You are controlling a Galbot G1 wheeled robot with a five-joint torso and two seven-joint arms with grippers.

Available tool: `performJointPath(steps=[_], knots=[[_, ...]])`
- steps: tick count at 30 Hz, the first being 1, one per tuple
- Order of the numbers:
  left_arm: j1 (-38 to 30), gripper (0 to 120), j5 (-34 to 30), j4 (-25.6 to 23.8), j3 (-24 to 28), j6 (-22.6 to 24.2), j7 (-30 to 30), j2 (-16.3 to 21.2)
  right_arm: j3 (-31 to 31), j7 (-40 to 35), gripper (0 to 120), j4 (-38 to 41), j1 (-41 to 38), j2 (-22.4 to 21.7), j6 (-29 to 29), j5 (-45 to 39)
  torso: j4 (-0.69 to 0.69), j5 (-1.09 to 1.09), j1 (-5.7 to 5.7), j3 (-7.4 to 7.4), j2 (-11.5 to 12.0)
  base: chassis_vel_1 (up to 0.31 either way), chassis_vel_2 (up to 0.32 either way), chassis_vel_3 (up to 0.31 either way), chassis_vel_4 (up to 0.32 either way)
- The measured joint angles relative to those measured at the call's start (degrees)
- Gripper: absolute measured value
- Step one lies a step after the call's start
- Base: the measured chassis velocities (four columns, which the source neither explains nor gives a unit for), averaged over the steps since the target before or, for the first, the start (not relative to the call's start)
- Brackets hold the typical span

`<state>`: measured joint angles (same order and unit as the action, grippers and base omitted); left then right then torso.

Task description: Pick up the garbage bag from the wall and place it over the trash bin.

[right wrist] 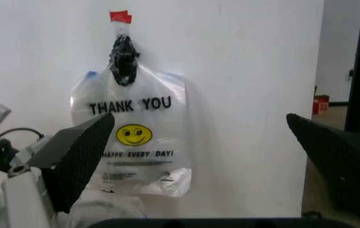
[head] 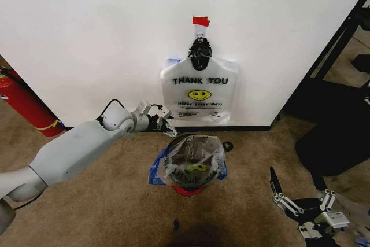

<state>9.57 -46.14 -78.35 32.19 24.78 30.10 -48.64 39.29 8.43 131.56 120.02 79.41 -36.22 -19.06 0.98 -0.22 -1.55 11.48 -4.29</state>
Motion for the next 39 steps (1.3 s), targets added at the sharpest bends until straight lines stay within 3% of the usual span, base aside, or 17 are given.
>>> performJointPath(steps=[6, 14, 21, 22, 25, 28, 39], knots=[[-1.74, 100, 0.02, 4.10, 2.18, 0.01, 2.99, -1.91, 0.95, -0.09, 100, 0.81, 1.05, 0.62, -0.17, -0.14, 0.01, 0.00, 0.00, 0.00, 0.00, 0.000, 0.000, 0.000, 0.000], [-2.50, 100, -0.47, 4.36, 4.53, -0.41, 2.87, -3.14, 1.32, -0.55, 100, 0.56, 0.63, 0.62, -0.24, -0.50, 0.01, 0.00, 0.00, 0.00, 0.00, 0.000, 0.000, 0.000, 0.000], [-3.40, 91, 0.21, 5.75, 7.01, -0.07, 2.40, -4.38, 1.10, -0.60, 100, 0.16, 0.35, 0.86, -0.28, -0.53, 0.00, 0.00, 0.00, 0.00, 0.00, 0.000, 0.000, 0.000, 0.000], [-3.42, 82, 0.87, 6.02, 7.30, 0.53, 2.74, -4.87, 0.80, -0.70, 100, -0.52, 0.33, 0.85, -0.52, -0.53, 0.01, 0.00, 0.01, 0.00, 0.00, 0.000, 0.000, 0.000, 0.000], [-3.21, 68, 1.37, 6.56, 7.64, 0.89, 2.81, -5.31, 0.50, -0.80, 100, -0.86, 0.19, 0.99, -0.77, -0.51, 0.01, 0.00, 0.01, 0.00, 0.00, 0.000, 0.000, 0.000, 0.000], [-3.12, 62, 1.33, 6.85, 7.66, 0.97, 2.49, -5.39, 0.49, -0.82, 100, -0.84, 0.15, 1.09, -0.79, -0.51, 0.00, -0.01, 0.00, 0.00, 0.00, 0.000, 0.000, 0.000, 0.000], [-2.25, 17, -0.86, 4.13, 7.13, 2.89, 0.10, -4.23, -0.87, -0.76, 100, -1.24, -0.24, 1.75, -0.80, 0.43, 0.01, -0.01, 0.00, 0.00, 0.00, 0.000, 0.000, 0.000, 0.000]])
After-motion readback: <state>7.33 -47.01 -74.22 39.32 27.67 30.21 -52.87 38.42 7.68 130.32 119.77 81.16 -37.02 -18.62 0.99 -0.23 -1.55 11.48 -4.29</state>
